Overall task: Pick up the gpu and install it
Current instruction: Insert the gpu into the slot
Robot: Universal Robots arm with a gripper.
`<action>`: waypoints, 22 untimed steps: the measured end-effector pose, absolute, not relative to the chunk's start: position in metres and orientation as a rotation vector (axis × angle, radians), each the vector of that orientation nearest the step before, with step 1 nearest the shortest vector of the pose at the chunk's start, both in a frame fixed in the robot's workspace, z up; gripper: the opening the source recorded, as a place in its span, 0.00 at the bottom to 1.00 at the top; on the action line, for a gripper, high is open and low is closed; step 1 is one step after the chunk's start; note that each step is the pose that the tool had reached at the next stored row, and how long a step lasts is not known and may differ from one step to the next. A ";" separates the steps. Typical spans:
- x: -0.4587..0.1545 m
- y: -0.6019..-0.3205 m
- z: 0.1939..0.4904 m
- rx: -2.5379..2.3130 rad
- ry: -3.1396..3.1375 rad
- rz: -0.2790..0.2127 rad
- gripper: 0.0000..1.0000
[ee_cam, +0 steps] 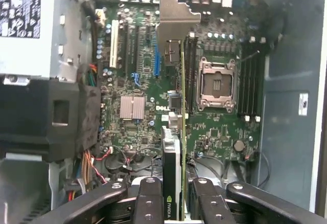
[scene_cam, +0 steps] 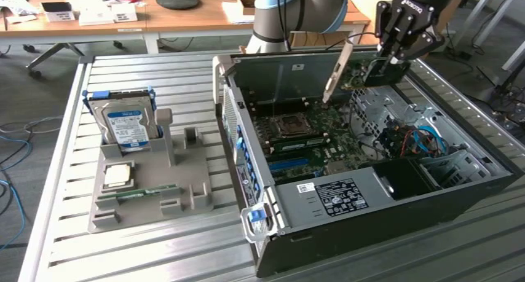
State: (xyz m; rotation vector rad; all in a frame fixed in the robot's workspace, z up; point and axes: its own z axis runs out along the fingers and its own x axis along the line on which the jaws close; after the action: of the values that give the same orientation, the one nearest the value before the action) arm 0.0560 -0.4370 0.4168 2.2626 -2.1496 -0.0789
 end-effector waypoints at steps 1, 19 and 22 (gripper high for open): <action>0.056 -0.437 0.417 2.279 -2.132 -0.079 0.27; 0.056 -0.437 0.417 2.492 -1.869 -0.075 0.27; 0.056 -0.437 0.416 2.492 -1.869 -0.075 0.27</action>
State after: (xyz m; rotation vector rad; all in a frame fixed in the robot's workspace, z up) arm 0.0559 -0.4370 0.4164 2.4920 -1.8693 -0.0746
